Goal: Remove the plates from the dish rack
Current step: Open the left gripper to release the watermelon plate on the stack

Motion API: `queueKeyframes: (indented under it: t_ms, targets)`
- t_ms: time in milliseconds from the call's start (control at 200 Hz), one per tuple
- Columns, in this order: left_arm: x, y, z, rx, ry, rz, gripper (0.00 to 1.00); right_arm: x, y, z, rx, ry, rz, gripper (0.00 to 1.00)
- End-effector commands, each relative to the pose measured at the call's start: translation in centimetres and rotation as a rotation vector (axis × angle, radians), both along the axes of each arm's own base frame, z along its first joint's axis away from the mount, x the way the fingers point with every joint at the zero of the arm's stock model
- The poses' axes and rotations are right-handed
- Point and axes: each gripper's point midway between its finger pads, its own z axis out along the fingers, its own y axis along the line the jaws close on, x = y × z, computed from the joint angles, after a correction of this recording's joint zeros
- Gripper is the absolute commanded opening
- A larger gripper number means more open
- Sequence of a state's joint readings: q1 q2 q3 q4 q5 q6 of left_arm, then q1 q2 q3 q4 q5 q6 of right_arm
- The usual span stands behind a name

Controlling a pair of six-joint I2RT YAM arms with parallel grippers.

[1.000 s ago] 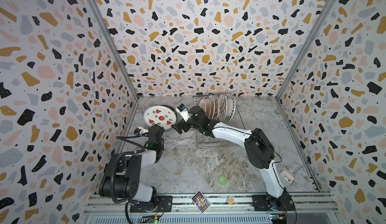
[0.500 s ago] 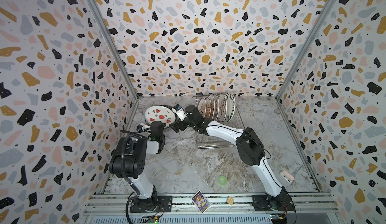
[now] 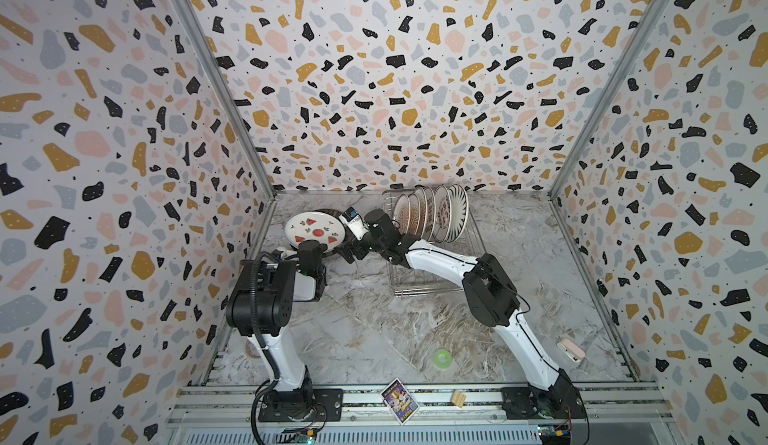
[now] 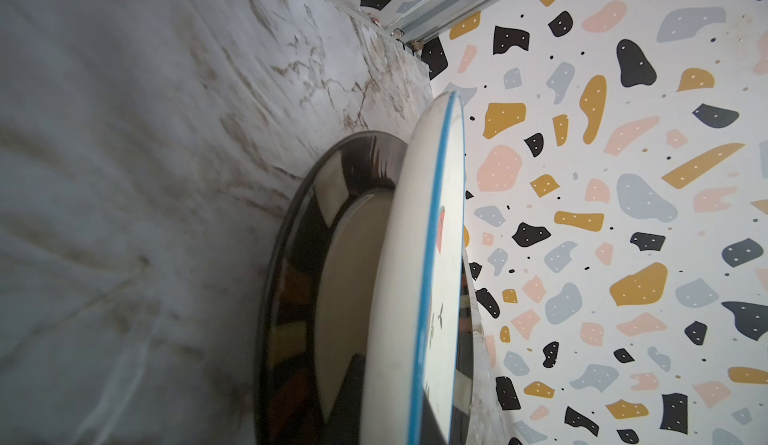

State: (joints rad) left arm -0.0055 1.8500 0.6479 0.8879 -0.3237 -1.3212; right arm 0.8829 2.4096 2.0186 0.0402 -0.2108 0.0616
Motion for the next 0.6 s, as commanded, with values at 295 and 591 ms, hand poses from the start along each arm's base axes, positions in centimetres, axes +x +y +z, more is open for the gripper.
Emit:
queueKeyframes:
  t_ms: [295,591]
  targets:
    - [2.8,-0.2,3.8,0.061,-0.068,-0.042,0.38,0.4,-0.6,2.3,0.004,-0.034,-0.029,0.99]
    - [1.3,0.5,2.8,0.086,-0.026,-0.006,0.46,0.2,-1.2,2.8,0.007,-0.037,-0.044,0.99]
